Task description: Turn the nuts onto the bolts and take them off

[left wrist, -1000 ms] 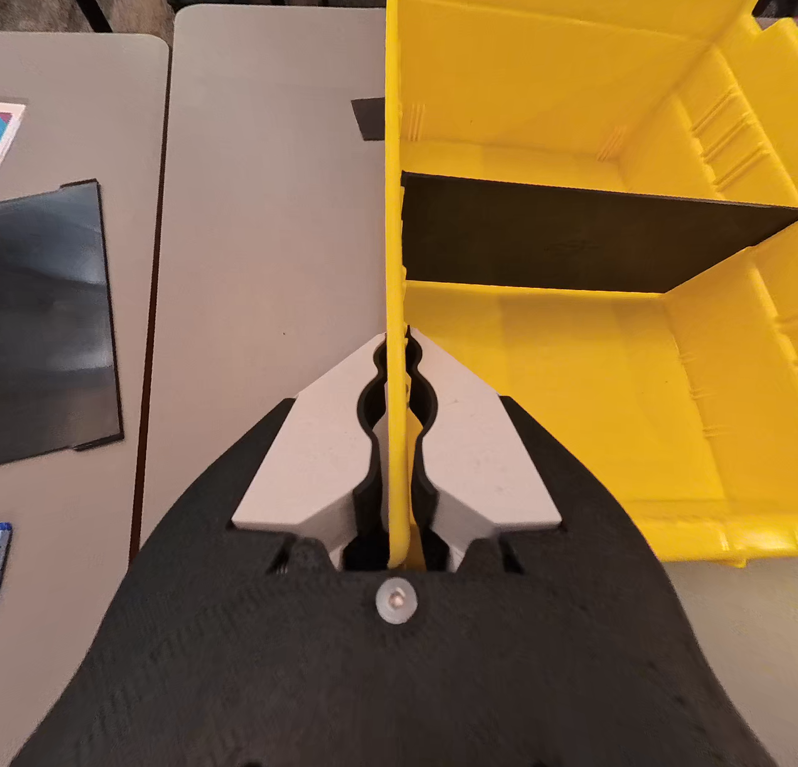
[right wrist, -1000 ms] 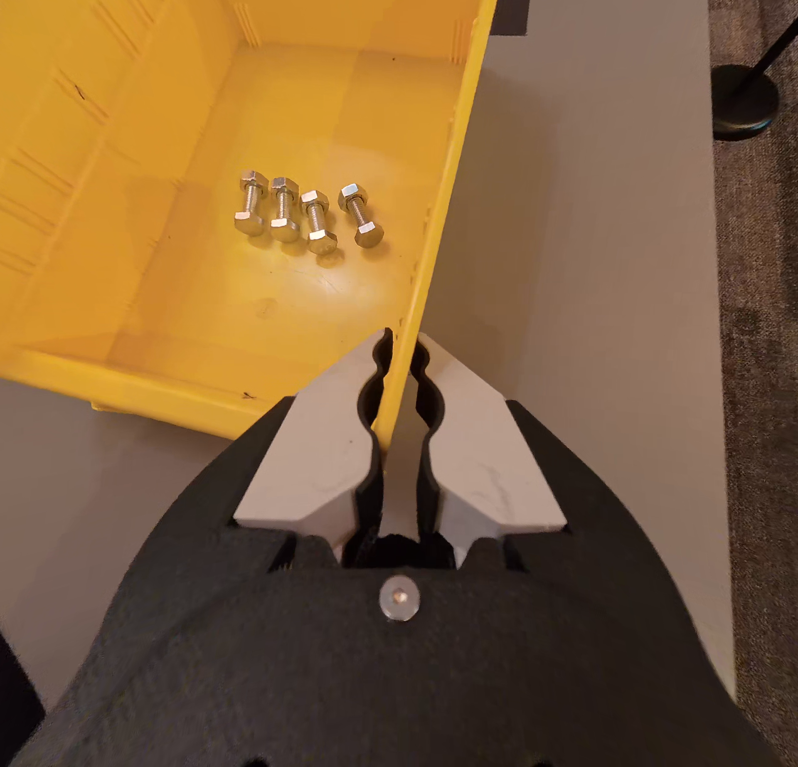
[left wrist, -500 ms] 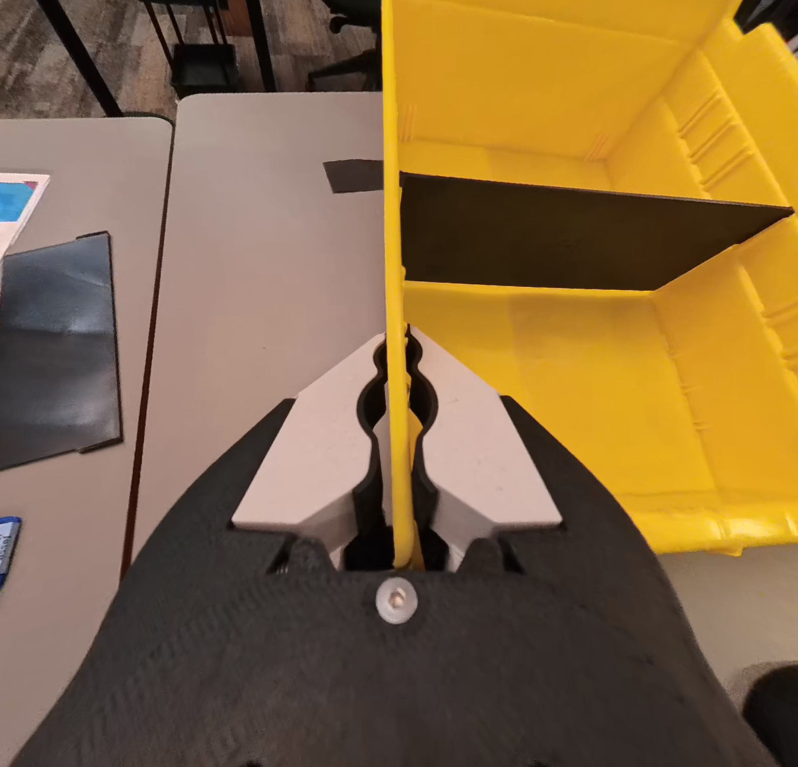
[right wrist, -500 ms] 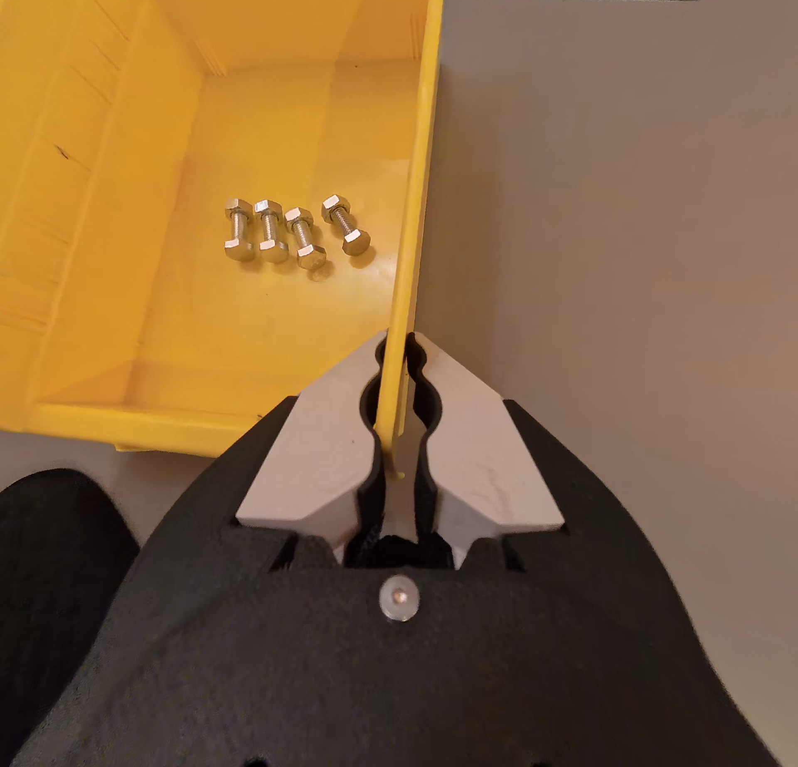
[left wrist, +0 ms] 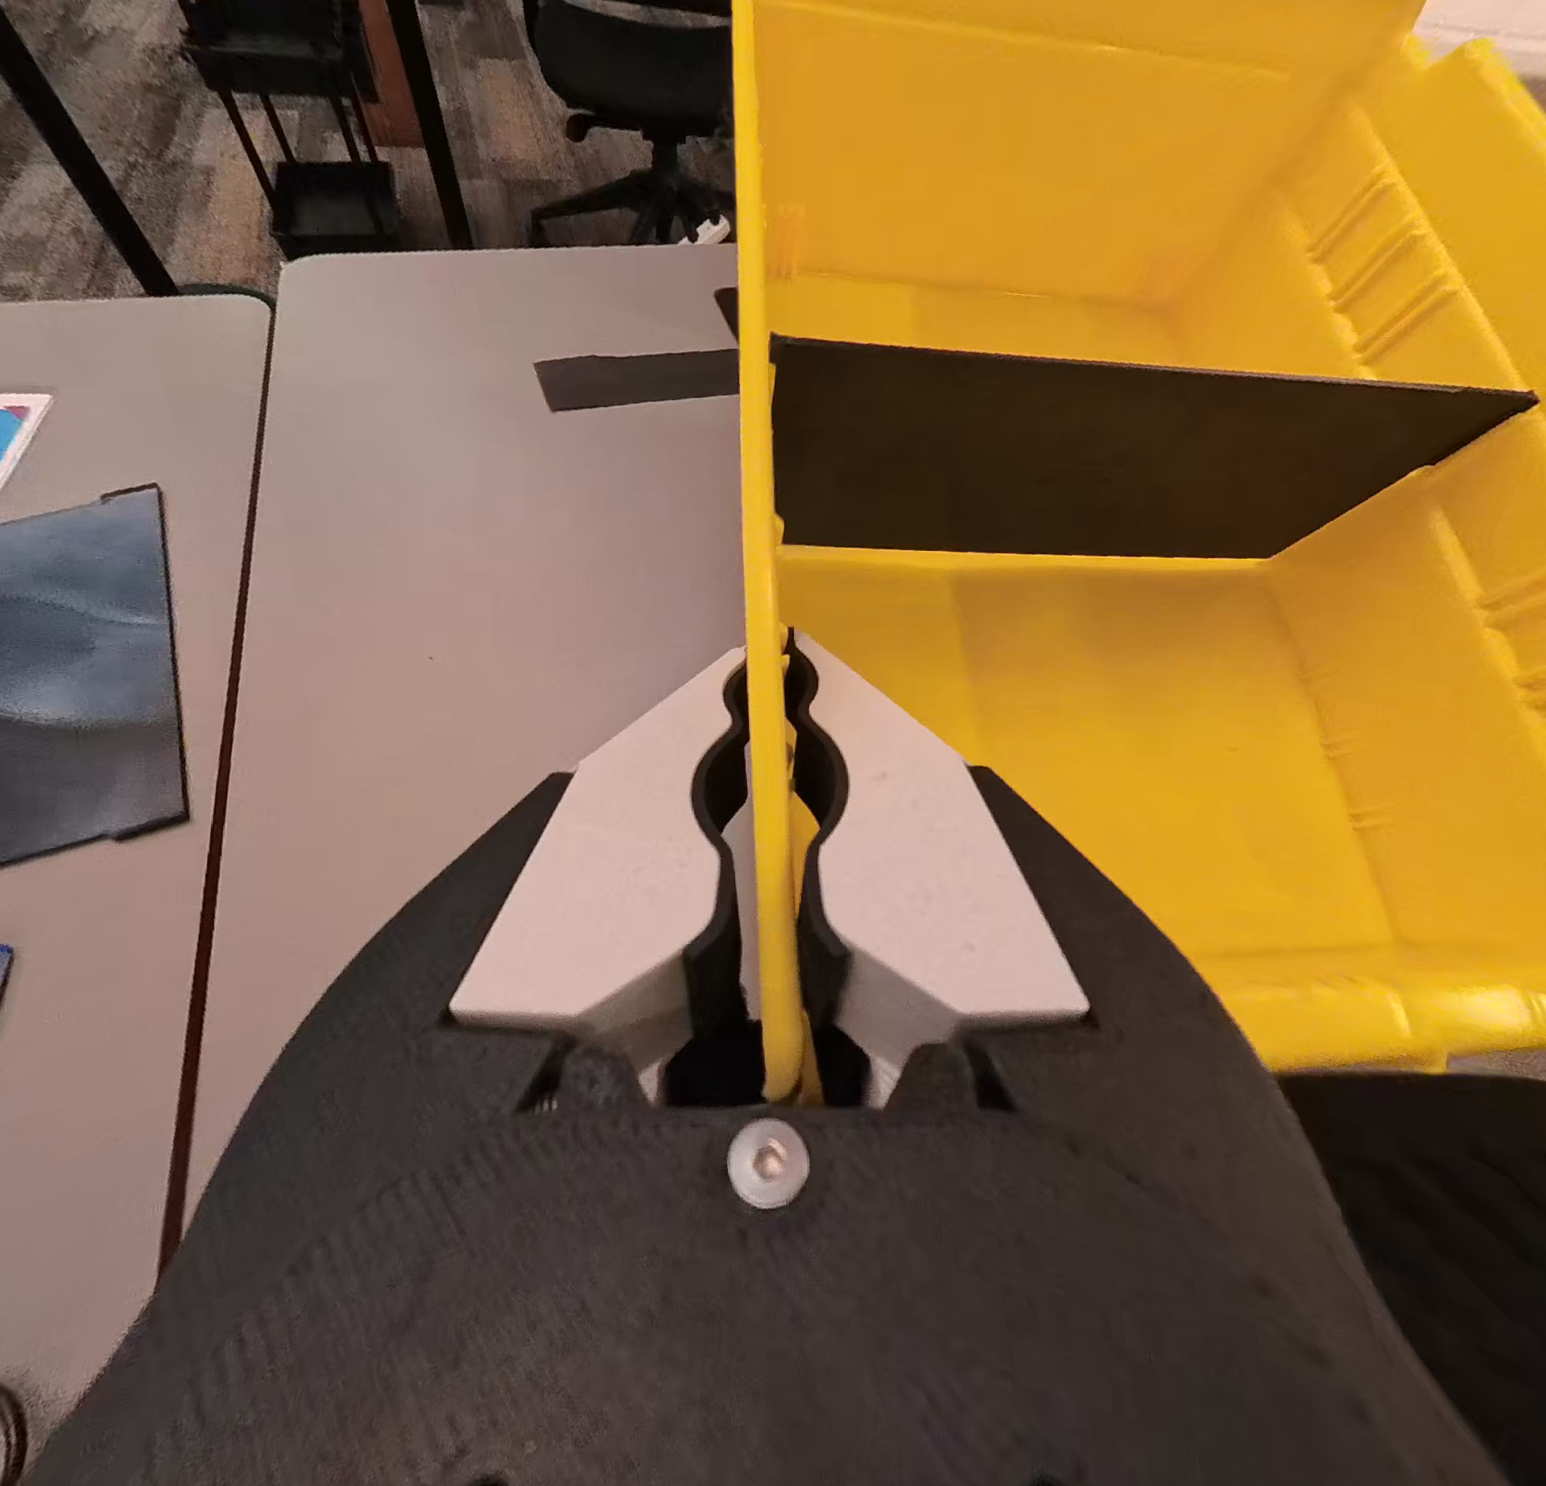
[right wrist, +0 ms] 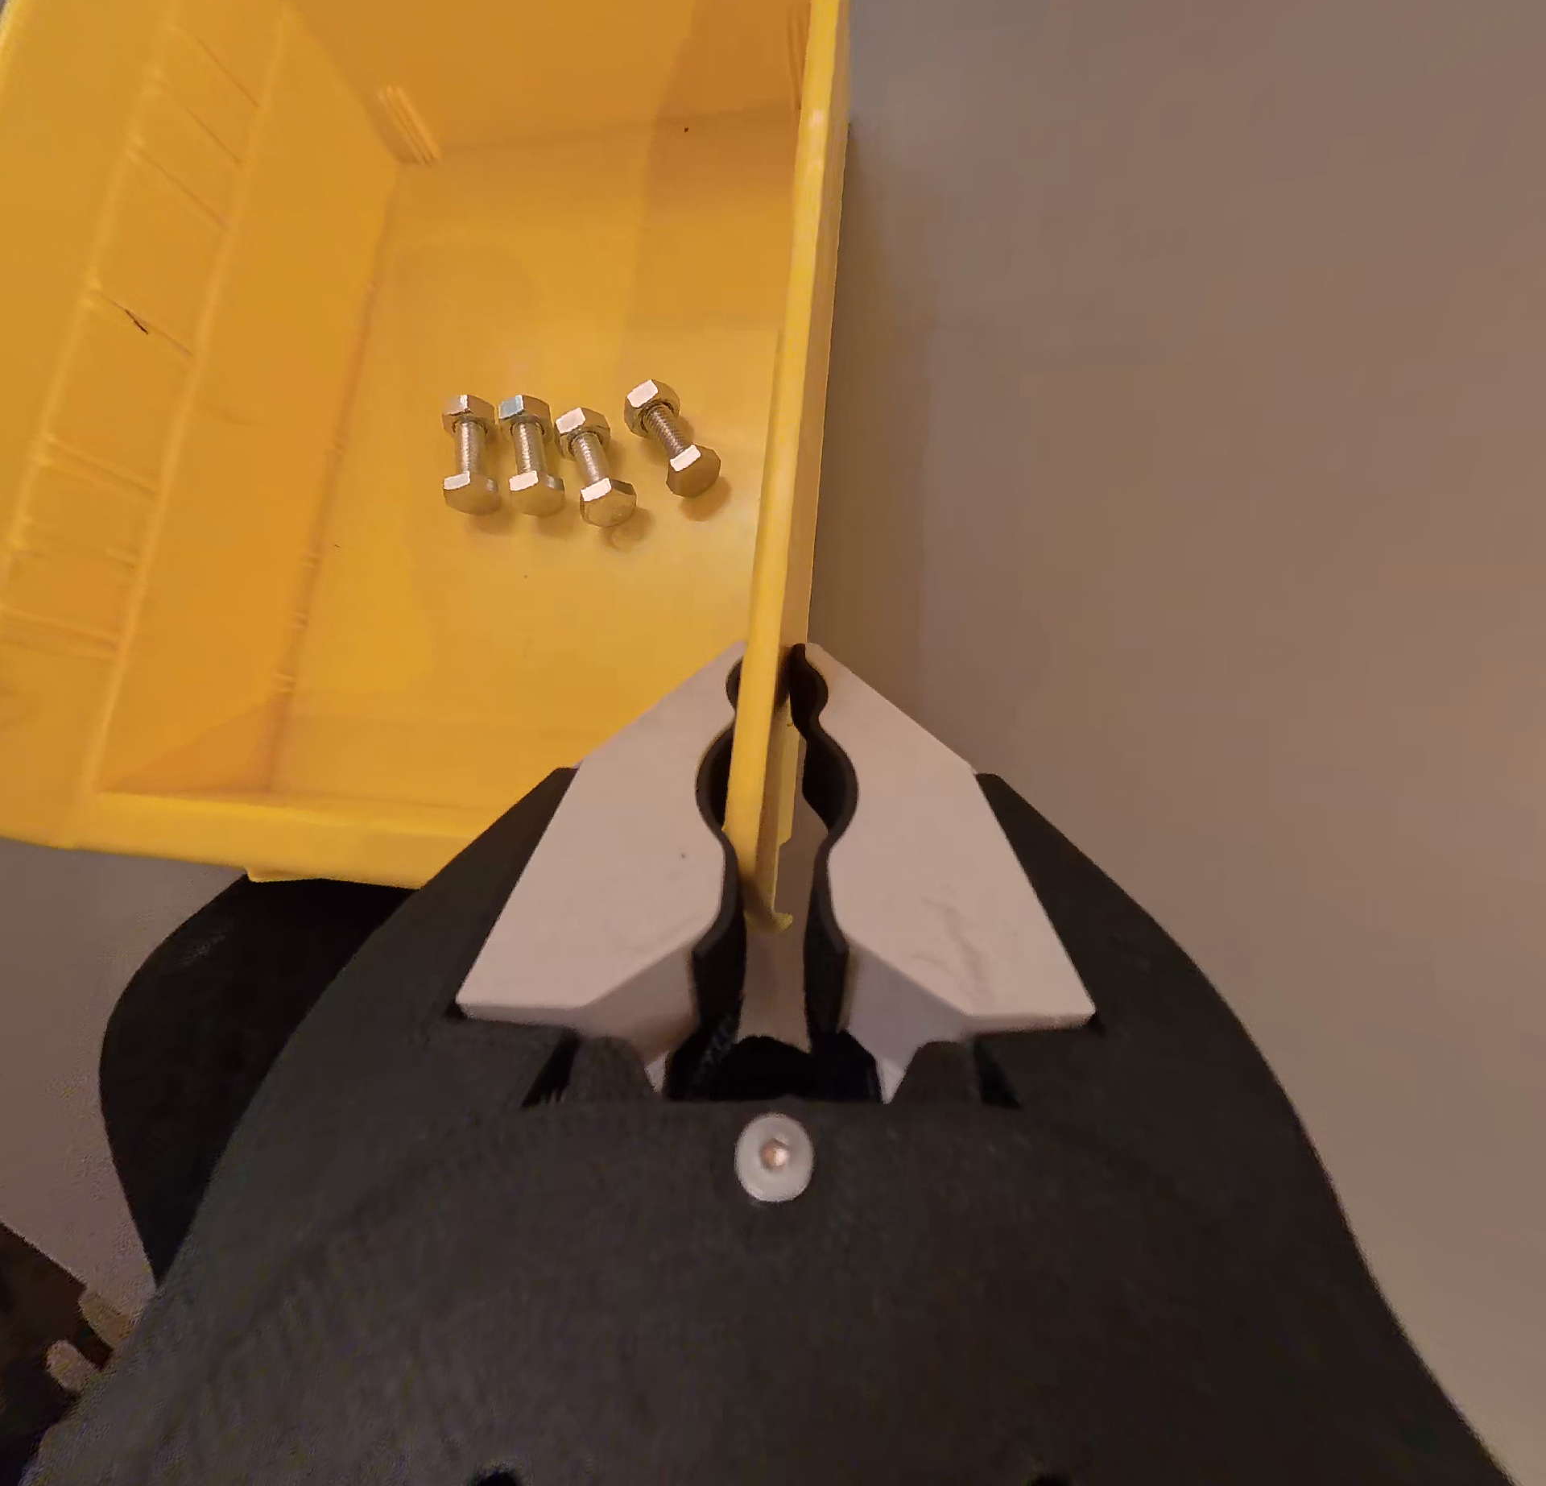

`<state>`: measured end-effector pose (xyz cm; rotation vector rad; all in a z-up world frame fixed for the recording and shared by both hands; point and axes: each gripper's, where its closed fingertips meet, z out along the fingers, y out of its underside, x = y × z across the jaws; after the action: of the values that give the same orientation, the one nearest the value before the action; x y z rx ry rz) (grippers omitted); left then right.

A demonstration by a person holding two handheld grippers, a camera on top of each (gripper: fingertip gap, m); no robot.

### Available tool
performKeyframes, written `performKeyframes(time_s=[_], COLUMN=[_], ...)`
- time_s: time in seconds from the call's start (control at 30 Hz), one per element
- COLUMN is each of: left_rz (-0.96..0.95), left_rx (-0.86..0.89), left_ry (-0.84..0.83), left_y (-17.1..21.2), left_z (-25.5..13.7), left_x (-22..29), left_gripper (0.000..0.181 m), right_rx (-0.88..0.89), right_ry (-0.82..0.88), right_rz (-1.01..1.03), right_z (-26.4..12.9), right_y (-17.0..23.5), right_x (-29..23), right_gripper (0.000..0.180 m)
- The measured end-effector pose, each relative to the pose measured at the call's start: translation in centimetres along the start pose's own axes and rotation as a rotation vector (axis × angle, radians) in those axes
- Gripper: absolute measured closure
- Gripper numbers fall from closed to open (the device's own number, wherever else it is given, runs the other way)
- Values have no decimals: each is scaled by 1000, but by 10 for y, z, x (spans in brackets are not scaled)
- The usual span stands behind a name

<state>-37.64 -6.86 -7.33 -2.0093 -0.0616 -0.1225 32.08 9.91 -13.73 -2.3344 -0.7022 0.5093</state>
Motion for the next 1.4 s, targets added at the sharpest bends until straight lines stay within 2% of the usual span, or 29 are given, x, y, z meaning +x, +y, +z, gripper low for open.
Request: performKeyframes(time_s=[0.33, 0.5, 0.6, 0.73, 0.83, 0.97, 1.07, 1.23, 1.4], left_rz=[-17, -24, -34, -36, -34, -46, -47, -51, -59], left_rx=[28, 57, 80, 94, 97, 108, 118, 138, 134], left_ry=[1, -2, -2, 0, 0, 7, 9, 12, 21], left_y=[2, -3, -9, -12, -12, -14, -17, -22, -20], left_z=[-30, -42, -44, -47, -48, -47, -49, -51, -46], left_x=[13, 13, 11, 9, 7, 7, 8, 9, 10], left_gripper=[178, 178, 178, 178, 178, 178, 178, 178, 178], right_rx=[10, 19, 6, 46, 101, 97, 69, 30, 73], right_ry=[-89, -205, -266, -382, -407, -398, -492, -397, -403], right_rz=[-30, -32, -79, -113, -110, -105, -53, -129, -70], right_z=[27, 41, 46, 35, 26, 41, 56, 84, 99], right_y=[-2, -9, -11, -26, -48, -69, -77, -75, -84], right_x=[-67, -122, -156, -184, -179, -160, -168, -182, -205], right_gripper=[170, 142, 115, 99, 89, 97, 108, 102, 102])
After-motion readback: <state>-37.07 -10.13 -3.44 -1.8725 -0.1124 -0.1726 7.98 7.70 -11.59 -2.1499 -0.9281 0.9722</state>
